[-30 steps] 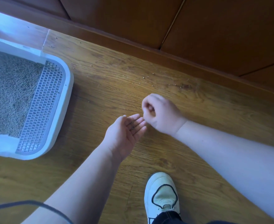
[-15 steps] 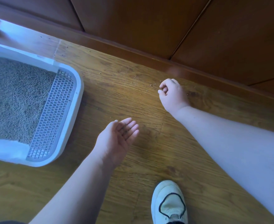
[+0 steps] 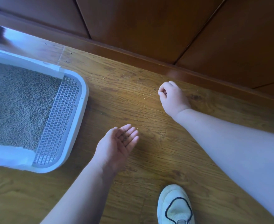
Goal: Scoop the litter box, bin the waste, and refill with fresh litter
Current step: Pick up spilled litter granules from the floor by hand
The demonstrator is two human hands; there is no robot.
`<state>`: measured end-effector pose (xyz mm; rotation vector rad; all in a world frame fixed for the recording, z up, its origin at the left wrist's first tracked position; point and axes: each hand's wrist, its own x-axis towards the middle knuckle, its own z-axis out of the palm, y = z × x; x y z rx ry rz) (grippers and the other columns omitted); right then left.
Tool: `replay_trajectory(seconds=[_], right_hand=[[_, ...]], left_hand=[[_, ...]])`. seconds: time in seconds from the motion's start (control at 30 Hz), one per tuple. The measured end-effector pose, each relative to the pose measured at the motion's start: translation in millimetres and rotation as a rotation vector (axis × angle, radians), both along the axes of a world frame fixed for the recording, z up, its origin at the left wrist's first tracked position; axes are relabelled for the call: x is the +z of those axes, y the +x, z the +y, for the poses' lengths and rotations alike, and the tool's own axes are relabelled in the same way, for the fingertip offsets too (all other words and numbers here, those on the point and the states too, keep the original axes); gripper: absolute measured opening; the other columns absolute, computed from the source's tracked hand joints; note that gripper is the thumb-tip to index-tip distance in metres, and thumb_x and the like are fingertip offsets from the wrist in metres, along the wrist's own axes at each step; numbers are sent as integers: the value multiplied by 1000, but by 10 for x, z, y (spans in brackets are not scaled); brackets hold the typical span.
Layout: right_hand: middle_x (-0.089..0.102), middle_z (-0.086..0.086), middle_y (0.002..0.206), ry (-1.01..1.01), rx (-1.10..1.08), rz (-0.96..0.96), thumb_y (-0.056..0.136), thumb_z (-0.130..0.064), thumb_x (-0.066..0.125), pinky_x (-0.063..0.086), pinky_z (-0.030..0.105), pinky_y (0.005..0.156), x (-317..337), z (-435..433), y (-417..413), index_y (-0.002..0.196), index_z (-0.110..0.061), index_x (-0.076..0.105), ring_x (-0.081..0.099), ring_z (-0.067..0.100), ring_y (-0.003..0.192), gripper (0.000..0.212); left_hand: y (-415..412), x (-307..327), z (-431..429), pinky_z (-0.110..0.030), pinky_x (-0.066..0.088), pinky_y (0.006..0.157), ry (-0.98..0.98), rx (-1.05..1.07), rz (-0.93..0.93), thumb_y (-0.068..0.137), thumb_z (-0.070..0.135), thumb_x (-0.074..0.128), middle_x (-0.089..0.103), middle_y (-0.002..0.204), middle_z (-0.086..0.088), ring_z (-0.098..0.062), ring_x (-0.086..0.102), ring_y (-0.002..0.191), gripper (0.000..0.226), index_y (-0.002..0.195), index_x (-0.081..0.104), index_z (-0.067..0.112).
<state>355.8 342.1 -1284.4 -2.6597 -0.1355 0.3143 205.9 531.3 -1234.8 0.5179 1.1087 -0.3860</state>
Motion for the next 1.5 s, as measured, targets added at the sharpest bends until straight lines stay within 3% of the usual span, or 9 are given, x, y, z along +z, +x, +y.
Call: replay_trajectory(seconds=[0.47, 0.73, 0.93, 1.07, 1.2, 1.27, 1.37, 1.43, 1.5], right_hand=[[52, -3, 102, -17, -2, 35, 100, -16, 49, 45, 32, 70, -13, 281, 104, 87, -18, 57, 55, 24, 81, 15], [51, -8, 94, 56, 77, 21, 95, -14, 59, 46, 29, 70, -23, 225, 16, 85, -19, 61, 55, 17, 78, 11], [52, -2, 101, -63, 144, 8, 99, -17, 50, 52, 39, 73, -75, 260, 10, 87, -18, 53, 54, 24, 87, 12], [50, 1, 105, -207, 191, 11, 100, -16, 43, 45, 36, 71, -15, 347, -10, 89, -22, 48, 52, 28, 97, 14], [56, 3, 95, 106, 359, -59, 93, -17, 46, 51, 42, 73, 287, 487, -282, 87, -20, 55, 57, 28, 82, 11], [56, 1, 90, 294, 504, -42, 90, -12, 51, 48, 36, 74, 523, 555, -623, 88, -14, 60, 56, 23, 79, 9], [60, 2, 90, 351, 652, -7, 89, -12, 57, 47, 31, 77, 704, 547, -1018, 92, -12, 67, 57, 20, 82, 11], [62, 1, 91, 352, 628, -12, 91, -11, 56, 48, 30, 80, 664, 457, -999, 96, -13, 71, 58, 20, 85, 16], [61, -2, 90, 354, 414, -38, 92, -11, 56, 49, 31, 80, 554, 334, -789, 95, -16, 72, 58, 16, 82, 18]], left_hand=[[-111, 71, 44, -43, 53, 92, -6, 0, 10, 105, 24, 35, 71, 108, -23, -31, 72, 98, 42, 113, 63, -6], [-123, 85, 61, -41, 54, 89, -20, 15, 1, 105, 24, 33, 72, 105, -22, -29, 73, 95, 43, 112, 64, -6], [-142, 113, 99, -41, 55, 87, -13, 11, -4, 105, 24, 33, 72, 105, -22, -29, 72, 96, 43, 112, 63, -5], [-147, 114, 116, -40, 57, 86, -11, 24, -10, 105, 23, 33, 71, 108, -23, -31, 72, 99, 42, 113, 63, -6], [-120, 93, 87, -41, 56, 89, -17, 25, -17, 104, 22, 33, 69, 112, -24, -31, 71, 101, 42, 114, 63, -6], [-94, 84, 56, -42, 54, 92, -40, 33, -30, 105, 23, 32, 69, 112, -23, -31, 70, 101, 42, 113, 61, -7], [-68, 66, -10, -42, 56, 84, -79, 31, -72, 104, 22, 31, 64, 109, -24, -30, 68, 93, 41, 117, 57, -7], [-43, 51, -55, -39, 58, 75, -95, 42, -59, 104, 22, 33, 65, 104, -21, -28, 70, 87, 39, 115, 57, -6], [-26, 24, -92, -38, 59, 74, -82, 36, -33, 104, 23, 34, 69, 104, -21, -28, 72, 89, 42, 111, 61, -7]])
